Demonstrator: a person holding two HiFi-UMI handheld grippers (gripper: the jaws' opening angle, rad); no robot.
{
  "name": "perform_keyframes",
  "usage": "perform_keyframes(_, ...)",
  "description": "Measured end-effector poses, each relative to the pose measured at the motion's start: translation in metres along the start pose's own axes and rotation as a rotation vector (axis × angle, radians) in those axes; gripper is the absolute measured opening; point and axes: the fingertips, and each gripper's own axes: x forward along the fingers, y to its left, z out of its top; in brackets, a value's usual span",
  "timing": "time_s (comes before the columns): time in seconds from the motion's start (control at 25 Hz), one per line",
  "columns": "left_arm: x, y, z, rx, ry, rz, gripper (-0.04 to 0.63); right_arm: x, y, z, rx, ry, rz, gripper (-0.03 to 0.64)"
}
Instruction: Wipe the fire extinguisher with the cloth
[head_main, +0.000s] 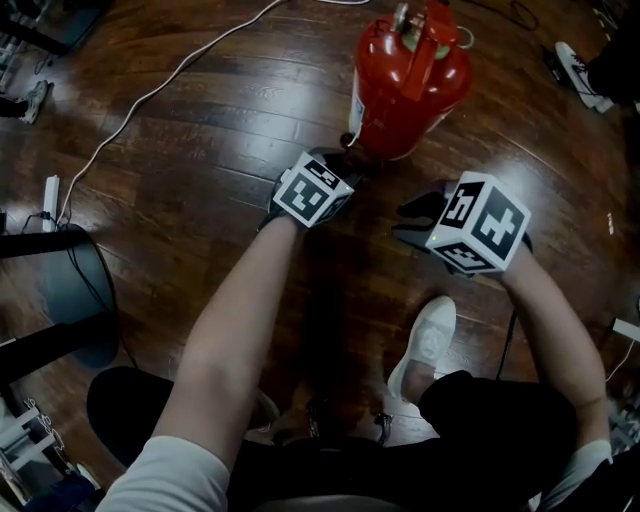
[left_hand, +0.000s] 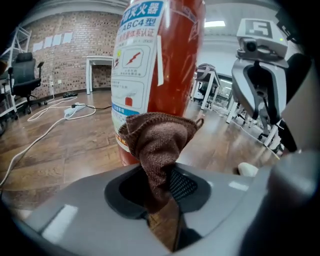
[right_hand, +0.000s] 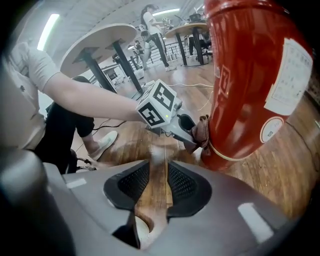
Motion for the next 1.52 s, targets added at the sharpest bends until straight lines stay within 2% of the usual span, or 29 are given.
perform_keyframes(0.08,-0.014,-0.001,0.007,-0.001,-0.041,0.019,0.100,0.000,0.002,-0.002,0.003,-0.003,0.000,0.117)
perform_keyframes(0.12,-0.026,-0.002,0.016,-0.002,-0.089,0.034,0.100,0.000,0.003,-0.002,0.005,-0.007,-0.001,0.117)
perform_keyframes(0.28,-0.095,-0.018,0.073,-0.025,-0.336,0.113,0.100,0.002,0.007,-0.007,0.011,-0.012,0.001,0.116)
perform_keyframes(0.36,-0.125,-0.034,0.107,-0.004,-0.435,0.122,0.100,0.002,0.008,-0.007,0.011,-0.015,-0.001,0.116)
perform_keyframes(0.44,-0.149,-0.051,0.139,0.024,-0.507,0.122,0.100,0.002,0.008,-0.007,0.011,-0.017,-0.003,0.115)
perform_keyframes(0.52,-0.164,-0.064,0.164,0.038,-0.537,0.136,0.100,0.003,0.010,-0.009,0.011,-0.016,0.001,0.117)
perform_keyframes(0.64,-0.158,-0.075,0.177,0.046,-0.506,0.157,0.100,0.006,0.012,-0.014,0.017,-0.012,0.007,0.117)
perform_keyframes(0.76,-0.135,-0.071,0.166,0.014,-0.455,0.186,0.099,0.007,0.011,-0.019,0.027,-0.011,0.012,0.117)
perform_keyframes(0.96,-0.089,-0.058,0.126,-0.060,-0.366,0.224,0.100,0.008,0.008,-0.029,0.045,-0.017,0.015,0.117)
perform_keyframes(1.08,-0.062,-0.053,0.102,-0.075,-0.322,0.238,0.100,0.010,0.007,-0.042,0.055,-0.002,0.023,0.117)
perform_keyframes(1.4,0.006,-0.051,0.030,-0.143,-0.150,0.206,0.100,0.022,0.011,-0.068,0.084,0.021,0.047,0.117)
perform_keyframes(1.52,0.013,-0.050,0.017,-0.158,-0.127,0.217,0.099,0.023,0.011,-0.075,0.085,0.028,0.052,0.117)
